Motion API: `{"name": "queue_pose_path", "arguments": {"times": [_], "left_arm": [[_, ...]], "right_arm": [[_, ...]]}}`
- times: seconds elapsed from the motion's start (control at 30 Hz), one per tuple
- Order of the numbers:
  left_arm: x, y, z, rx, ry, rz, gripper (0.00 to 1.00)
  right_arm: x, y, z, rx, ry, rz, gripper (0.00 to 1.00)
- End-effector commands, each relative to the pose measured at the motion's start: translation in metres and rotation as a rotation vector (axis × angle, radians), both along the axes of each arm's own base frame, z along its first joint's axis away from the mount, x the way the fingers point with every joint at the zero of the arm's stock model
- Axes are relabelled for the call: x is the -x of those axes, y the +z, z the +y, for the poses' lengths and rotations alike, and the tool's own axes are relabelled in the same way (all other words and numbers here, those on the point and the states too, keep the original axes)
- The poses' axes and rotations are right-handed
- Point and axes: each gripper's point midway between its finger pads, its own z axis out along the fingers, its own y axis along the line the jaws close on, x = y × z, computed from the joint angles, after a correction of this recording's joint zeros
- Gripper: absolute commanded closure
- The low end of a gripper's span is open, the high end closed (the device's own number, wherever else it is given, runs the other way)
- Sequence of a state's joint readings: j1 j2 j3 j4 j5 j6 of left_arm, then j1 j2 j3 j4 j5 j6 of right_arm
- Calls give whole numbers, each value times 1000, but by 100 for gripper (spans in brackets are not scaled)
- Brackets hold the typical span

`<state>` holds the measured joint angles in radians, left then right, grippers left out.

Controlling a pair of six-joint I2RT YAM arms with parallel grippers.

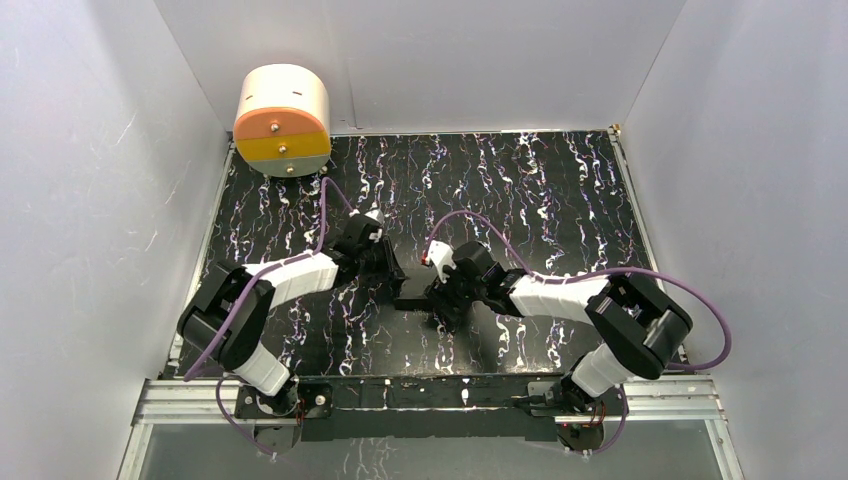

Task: Fold the paper box
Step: Close the paper box at the center of the board.

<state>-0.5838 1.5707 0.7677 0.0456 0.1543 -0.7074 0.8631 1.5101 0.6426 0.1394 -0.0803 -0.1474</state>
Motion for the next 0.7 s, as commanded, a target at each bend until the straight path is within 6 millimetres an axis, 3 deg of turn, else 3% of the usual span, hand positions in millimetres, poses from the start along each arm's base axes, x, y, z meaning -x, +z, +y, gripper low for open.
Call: {"name": "queue_pose_path", "arguments": {"times": [0.0,0.1,0.33,0.47,0.67], "left_arm": [[19,-13,-8,12,-65,80,88],[28,-18,-12,22,-80,106,95],[53,-31,-25,5,-113,136,98],[72,-42,-32,20,-115,160,97],[91,-46,-32,86,-113,181,97]], "right_arm": [[-23,25,27,-85,-19,-113,26],[-29,30,31,-110,-57,-145,37],[-40,33,43,-130,-159,-229,61],[-37,29,52,-149,-206,-244,64],[-31,8,37,-154,-264,-221,66]]}}
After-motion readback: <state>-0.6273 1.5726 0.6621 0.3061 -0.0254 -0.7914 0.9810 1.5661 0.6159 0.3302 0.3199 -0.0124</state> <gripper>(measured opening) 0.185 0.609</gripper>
